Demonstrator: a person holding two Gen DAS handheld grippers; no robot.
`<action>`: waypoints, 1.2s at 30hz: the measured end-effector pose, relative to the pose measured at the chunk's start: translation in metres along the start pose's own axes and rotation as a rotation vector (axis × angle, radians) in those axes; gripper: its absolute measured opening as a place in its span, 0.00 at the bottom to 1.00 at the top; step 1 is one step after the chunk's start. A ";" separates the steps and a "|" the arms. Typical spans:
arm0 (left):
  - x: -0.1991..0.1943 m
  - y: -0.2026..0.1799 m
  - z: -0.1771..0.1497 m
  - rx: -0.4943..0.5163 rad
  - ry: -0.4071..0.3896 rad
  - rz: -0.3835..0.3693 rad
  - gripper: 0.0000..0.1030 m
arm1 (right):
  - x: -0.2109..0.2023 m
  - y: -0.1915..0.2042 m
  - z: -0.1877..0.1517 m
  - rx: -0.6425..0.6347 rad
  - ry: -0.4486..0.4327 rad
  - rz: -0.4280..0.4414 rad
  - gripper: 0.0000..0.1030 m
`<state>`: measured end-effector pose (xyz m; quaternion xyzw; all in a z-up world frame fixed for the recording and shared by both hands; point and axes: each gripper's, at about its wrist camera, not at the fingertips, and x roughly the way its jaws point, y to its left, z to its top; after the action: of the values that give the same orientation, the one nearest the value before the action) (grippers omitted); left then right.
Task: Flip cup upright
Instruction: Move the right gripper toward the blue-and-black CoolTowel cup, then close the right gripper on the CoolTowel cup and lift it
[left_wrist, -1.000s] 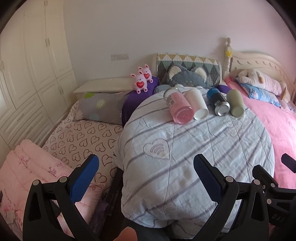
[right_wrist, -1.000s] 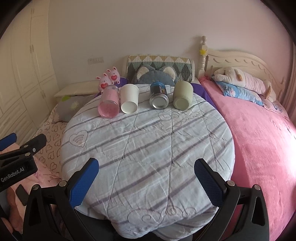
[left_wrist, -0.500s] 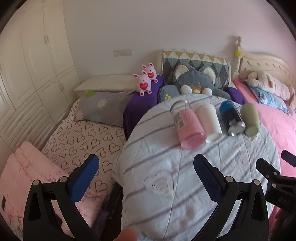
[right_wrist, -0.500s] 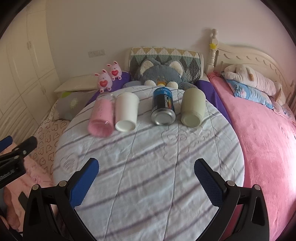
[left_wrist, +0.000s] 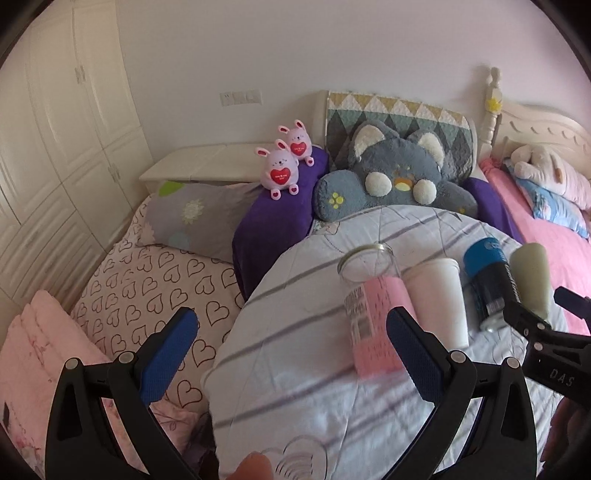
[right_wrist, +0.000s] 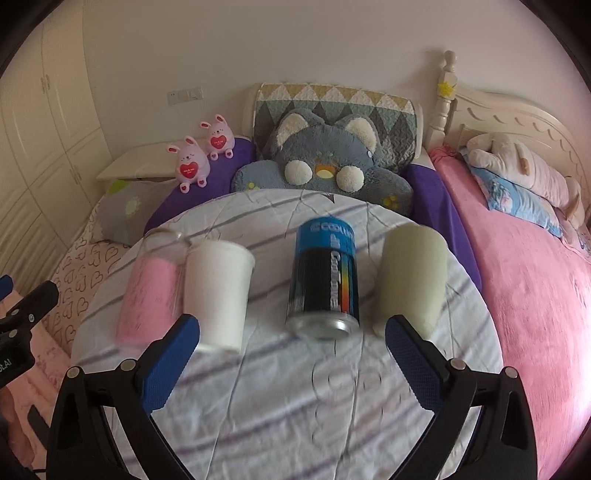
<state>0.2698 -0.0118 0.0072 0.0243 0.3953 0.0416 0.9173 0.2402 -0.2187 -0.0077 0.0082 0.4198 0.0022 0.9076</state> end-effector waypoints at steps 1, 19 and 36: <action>0.006 -0.001 0.003 0.000 0.005 -0.001 1.00 | 0.006 0.000 0.004 0.000 0.007 0.006 0.89; 0.060 -0.020 0.017 0.018 0.067 -0.010 1.00 | 0.082 -0.015 0.029 -0.033 0.145 -0.043 0.67; 0.058 -0.026 0.010 0.020 0.064 -0.016 1.00 | 0.104 -0.018 0.019 -0.018 0.188 -0.044 0.66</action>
<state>0.3185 -0.0320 -0.0298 0.0289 0.4248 0.0311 0.9043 0.3218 -0.2354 -0.0752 -0.0093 0.5031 -0.0130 0.8641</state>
